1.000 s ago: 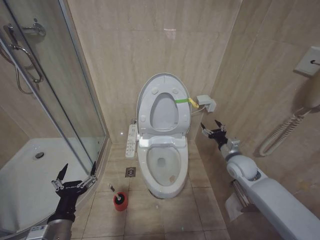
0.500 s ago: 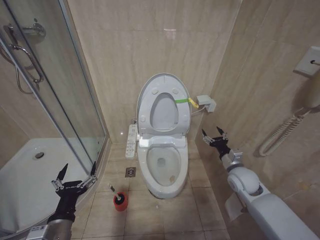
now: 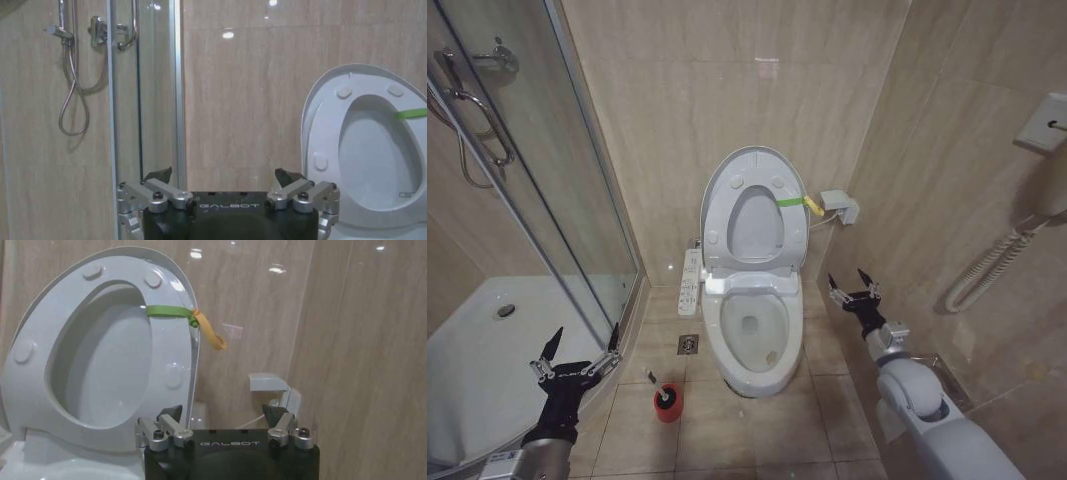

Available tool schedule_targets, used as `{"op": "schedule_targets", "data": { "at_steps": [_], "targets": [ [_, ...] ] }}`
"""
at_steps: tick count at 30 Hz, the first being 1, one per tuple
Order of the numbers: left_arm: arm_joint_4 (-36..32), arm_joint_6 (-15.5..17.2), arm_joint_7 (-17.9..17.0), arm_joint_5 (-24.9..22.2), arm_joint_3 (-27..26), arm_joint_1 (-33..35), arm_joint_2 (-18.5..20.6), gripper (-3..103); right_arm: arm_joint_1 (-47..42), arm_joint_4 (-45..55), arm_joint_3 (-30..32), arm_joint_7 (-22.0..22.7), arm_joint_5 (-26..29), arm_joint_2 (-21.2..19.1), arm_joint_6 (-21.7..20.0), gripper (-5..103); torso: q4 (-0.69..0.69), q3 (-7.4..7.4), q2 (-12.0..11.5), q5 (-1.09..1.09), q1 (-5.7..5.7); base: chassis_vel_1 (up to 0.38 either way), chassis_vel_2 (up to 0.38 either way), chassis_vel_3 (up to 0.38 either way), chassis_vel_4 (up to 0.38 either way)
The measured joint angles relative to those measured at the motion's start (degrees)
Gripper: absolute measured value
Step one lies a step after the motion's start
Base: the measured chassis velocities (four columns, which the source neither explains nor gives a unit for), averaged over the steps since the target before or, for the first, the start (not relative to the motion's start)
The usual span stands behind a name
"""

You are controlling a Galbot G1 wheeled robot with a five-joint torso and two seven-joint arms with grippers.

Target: Open the toilet lid, clean the toilet bowl with a toilet brush, close the toilet lid, and flush.

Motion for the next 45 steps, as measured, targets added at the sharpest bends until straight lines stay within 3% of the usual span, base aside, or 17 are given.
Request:
{"op": "schedule_targets", "data": {
  "at_steps": [29,44,45],
  "targets": [
    [0.0,0.0,0.0,0.0,0.0,0.0,0.0,100,-6.5,-2.4,4.2,-0.5,-13.2,11.9,5.5,80,0.01,0.00,0.0,-0.01,0.00,0.000,0.000,0.000,0.000],
    [0.0,0.0,0.0,0.0,0.0,0.0,0.0,100,-9.0,-4.5,6.9,-1.0,-17.3,17.3,8.9,80,0.01,0.00,0.0,-0.01,0.00,0.000,0.000,0.000,0.000],
    [0.0,0.0,0.0,0.0,0.0,0.0,0.0,100,-9.1,-4.7,6.9,-1.0,-17.8,18.0,9.0,89,0.01,0.00,0.0,0.00,0.00,0.000,0.000,0.000,0.000]
  ]
}}
